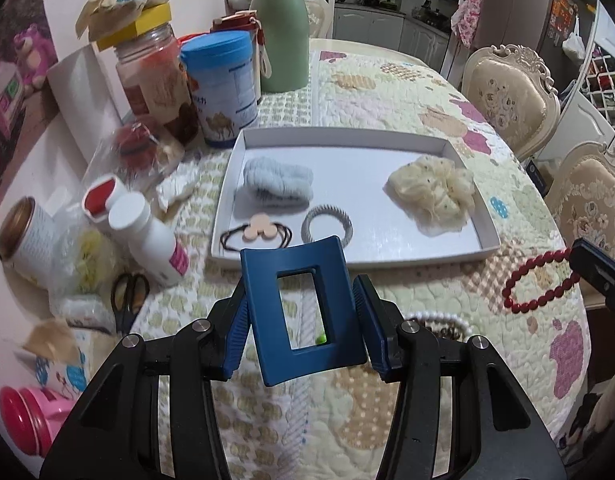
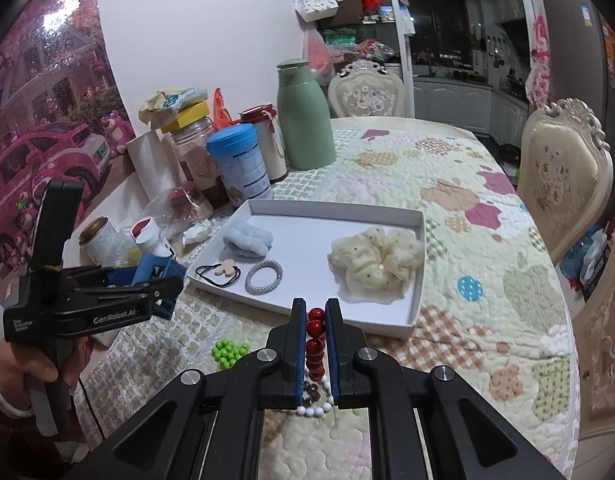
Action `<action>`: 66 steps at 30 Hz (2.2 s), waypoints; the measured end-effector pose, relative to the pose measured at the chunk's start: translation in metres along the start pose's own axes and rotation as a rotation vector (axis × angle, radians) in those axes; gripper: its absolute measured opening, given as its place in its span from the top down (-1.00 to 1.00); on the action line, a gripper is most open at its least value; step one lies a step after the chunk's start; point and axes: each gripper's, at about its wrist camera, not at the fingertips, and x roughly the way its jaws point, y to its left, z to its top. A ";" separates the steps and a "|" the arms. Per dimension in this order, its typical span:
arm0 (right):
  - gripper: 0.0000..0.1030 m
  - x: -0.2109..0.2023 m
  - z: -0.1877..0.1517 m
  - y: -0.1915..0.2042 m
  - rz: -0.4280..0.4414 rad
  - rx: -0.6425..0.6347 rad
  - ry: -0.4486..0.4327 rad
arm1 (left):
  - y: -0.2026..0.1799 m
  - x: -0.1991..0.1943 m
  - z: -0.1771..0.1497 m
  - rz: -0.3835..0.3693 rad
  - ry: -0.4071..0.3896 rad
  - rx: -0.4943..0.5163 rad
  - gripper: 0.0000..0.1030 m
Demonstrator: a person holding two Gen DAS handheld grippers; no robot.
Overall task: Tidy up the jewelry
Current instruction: 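Lift the blue claw and red bracelet and carry both over the white tray, then lower both items into the tray and open both tools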
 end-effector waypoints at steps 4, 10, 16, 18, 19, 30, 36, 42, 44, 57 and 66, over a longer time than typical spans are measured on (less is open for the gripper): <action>0.83 0.007 0.009 0.006 0.005 -0.025 0.006 | -0.001 0.004 0.014 0.002 -0.006 0.011 0.05; 0.83 0.019 0.022 0.011 0.012 -0.043 0.015 | -0.003 0.013 0.030 0.001 -0.006 0.021 0.05; 0.83 0.030 0.030 0.013 0.017 -0.051 0.025 | -0.003 0.021 0.043 0.003 -0.006 0.024 0.05; 0.83 0.034 0.032 0.013 0.019 -0.049 0.030 | -0.003 0.023 0.048 0.004 -0.008 0.028 0.05; 0.83 0.036 0.033 0.013 0.020 -0.049 0.033 | -0.003 0.024 0.050 0.005 -0.009 0.030 0.05; 0.83 0.064 0.051 0.010 0.040 -0.051 0.060 | 0.004 0.043 0.071 -0.002 0.020 0.003 0.06; 0.83 0.087 0.065 0.006 0.040 -0.048 0.081 | 0.010 0.059 0.094 -0.030 0.048 -0.037 0.06; 0.83 0.114 0.080 0.003 0.042 -0.050 0.104 | 0.011 0.085 0.112 -0.039 0.076 -0.057 0.06; 0.83 0.124 0.086 0.001 0.048 -0.040 0.111 | 0.012 0.094 0.118 -0.050 0.091 -0.075 0.06; 0.83 0.214 0.123 -0.010 0.087 0.019 0.177 | 0.010 0.161 0.141 -0.032 0.155 -0.100 0.06; 0.83 0.266 0.111 -0.054 0.016 0.072 0.257 | 0.006 0.189 0.143 -0.024 0.179 -0.103 0.07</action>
